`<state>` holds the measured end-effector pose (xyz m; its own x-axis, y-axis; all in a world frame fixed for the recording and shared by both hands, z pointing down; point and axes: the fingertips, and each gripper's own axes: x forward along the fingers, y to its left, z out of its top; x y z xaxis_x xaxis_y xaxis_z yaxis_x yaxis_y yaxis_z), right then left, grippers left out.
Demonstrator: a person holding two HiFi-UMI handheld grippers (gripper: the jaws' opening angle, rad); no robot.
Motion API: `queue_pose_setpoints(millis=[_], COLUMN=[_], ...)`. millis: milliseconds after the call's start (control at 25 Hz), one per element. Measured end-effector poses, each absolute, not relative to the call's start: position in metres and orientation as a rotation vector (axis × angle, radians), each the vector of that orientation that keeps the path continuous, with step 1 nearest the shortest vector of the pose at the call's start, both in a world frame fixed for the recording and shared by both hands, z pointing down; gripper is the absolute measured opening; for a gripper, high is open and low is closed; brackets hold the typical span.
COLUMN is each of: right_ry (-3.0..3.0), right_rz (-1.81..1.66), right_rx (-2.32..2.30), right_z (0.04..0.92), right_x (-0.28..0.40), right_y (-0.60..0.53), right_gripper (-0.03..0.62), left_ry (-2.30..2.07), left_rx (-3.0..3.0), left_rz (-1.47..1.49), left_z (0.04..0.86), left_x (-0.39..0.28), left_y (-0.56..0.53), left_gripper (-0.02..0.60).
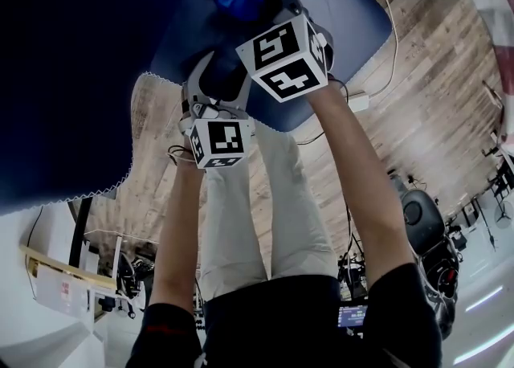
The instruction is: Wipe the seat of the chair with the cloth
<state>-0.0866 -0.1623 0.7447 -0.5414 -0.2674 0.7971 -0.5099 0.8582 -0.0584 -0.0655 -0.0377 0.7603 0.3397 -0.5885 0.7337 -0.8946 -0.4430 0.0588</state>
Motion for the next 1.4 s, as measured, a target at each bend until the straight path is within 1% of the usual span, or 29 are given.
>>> queue_pose_setpoints(millis=[400,680,760,800,880,1040,1200,1400], right_ry=[-2.154,-2.031,-1.984,-1.957,-1.894,-1.78,-1.739,-1.809], right_rz=[0.509,0.574,0.613,0.639,0.693,0.79,0.848,0.836], right_rx=[0.625,0.623,0.621,0.624,0.624,0.562,0.558,0.634], right_z=[0.743,0.742,0.742,0.743,0.746,0.744,0.722,0.667], right_x=[-0.068,-0.017,0.002,0.013,0.037,0.081,0.112,0.118], right_y=[-0.156,-0.111,-0.09,-0.081,-0.061,-0.005,0.028,0.022], right_gripper=[0.066,0.066,0.066,0.066,0.066,0.066,0.066,0.066], left_ry=[-1.273,-1.258,-1.196,-1.153,-1.054,-0.96,-0.923,-0.857], left_rx=[2.116,2.053,2.034,2.016,1.95,1.844,1.846,1.946], left_rz=[0.903,0.957,0.999,1.016,1.033,1.032,1.078,1.087], left_z=[0.761,0.756,0.754,0.754,0.756,0.747,0.718,0.661], left_x=[-0.064,-0.067,-0.07,-0.071,-0.073,-0.072,-0.063,-0.04], left_y=[-0.038,-0.034,-0.024,-0.018,-0.003,0.035,0.062,0.06], left_gripper=[0.278,0.267,0.237,0.201,0.085,0.043,0.03,0.018])
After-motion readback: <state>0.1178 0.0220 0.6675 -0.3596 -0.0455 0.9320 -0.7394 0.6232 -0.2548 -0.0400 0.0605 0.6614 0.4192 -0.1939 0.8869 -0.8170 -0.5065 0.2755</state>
